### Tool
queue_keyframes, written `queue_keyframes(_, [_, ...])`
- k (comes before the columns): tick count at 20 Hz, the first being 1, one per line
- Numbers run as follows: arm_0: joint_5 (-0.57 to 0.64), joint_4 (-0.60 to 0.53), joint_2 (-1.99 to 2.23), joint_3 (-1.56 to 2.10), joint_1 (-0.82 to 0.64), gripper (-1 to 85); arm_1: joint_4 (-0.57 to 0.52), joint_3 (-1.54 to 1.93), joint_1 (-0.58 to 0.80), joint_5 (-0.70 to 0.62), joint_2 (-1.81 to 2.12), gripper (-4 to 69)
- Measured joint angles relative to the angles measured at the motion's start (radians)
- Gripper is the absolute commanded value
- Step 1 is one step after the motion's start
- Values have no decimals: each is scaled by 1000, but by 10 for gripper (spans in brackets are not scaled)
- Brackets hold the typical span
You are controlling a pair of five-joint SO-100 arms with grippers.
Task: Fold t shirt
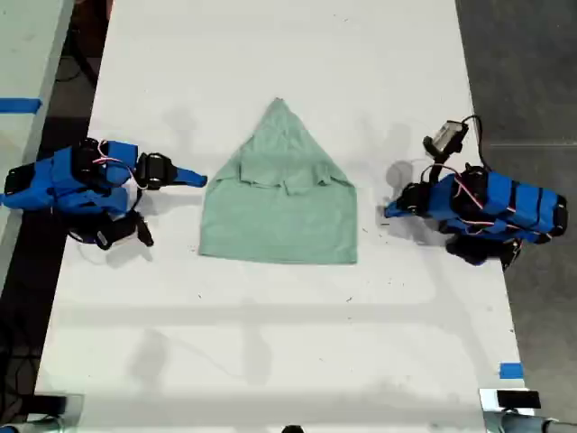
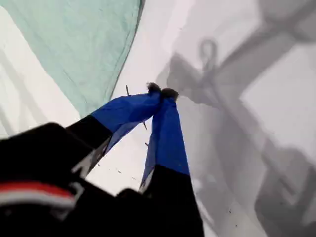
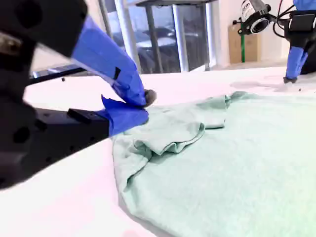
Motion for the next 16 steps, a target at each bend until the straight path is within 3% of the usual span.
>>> queue_keyframes(11, [0,0,0,0,0,-2,-25,-29,25,34,-9,2])
queue_keyframes(12, [0,0,0,0,0,-2,-43,-43,25,34,-49,19])
queue_keyframes(14, [0,0,0,0,0,-2,-117,-89,25,34,-179,137])
queue_keyframes(16, [0,0,0,0,0,-2,-221,-166,25,34,-396,169])
